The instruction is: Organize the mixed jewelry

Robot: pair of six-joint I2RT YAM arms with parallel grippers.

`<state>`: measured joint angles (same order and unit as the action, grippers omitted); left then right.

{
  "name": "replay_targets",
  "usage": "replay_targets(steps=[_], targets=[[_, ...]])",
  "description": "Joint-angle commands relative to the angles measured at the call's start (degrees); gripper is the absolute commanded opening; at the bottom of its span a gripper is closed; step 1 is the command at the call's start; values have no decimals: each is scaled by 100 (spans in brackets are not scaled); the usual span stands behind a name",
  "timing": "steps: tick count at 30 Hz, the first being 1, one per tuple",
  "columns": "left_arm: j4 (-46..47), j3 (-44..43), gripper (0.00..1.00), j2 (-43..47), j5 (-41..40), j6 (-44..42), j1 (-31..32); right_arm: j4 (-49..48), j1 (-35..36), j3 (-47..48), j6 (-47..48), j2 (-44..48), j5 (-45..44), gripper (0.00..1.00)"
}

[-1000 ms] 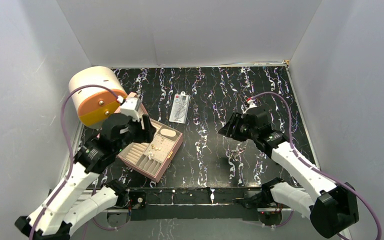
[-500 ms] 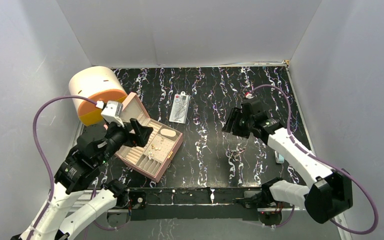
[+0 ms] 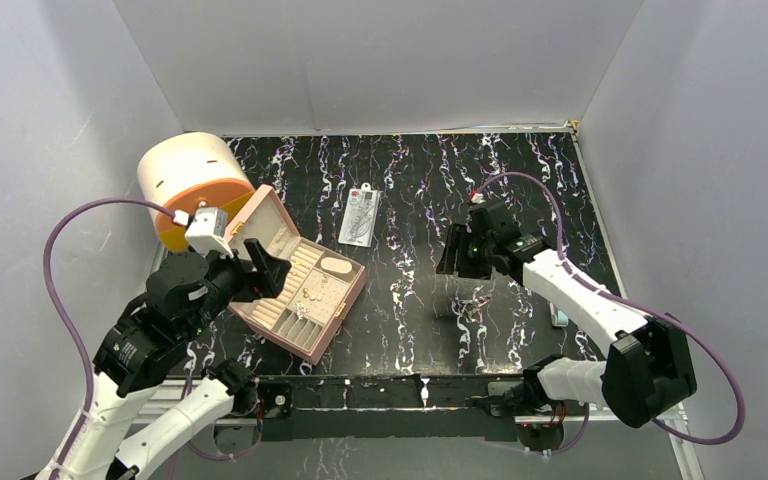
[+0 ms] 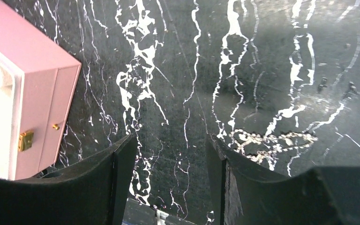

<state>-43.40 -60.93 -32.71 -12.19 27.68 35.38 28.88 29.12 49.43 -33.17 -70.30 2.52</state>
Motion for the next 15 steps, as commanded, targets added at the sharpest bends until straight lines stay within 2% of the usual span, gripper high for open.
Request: replay_targets(steps=[1, 5, 10, 15], targets=[[-749, -166, 78, 190, -576, 715, 22, -717, 112, -46, 264, -180, 505, 65], [-1611, -15, 78, 346, -1075, 1388, 22, -1057, 196, 101, 240, -567, 728, 65], [-2646, 353, 78, 425, -1573, 2705, 22, -1669, 444, 340, 214, -1106, 927, 66], [-2267, 1094, 78, 410, -1311, 3483, 22, -2292, 838, 847, 130, -1743, 954, 66]])
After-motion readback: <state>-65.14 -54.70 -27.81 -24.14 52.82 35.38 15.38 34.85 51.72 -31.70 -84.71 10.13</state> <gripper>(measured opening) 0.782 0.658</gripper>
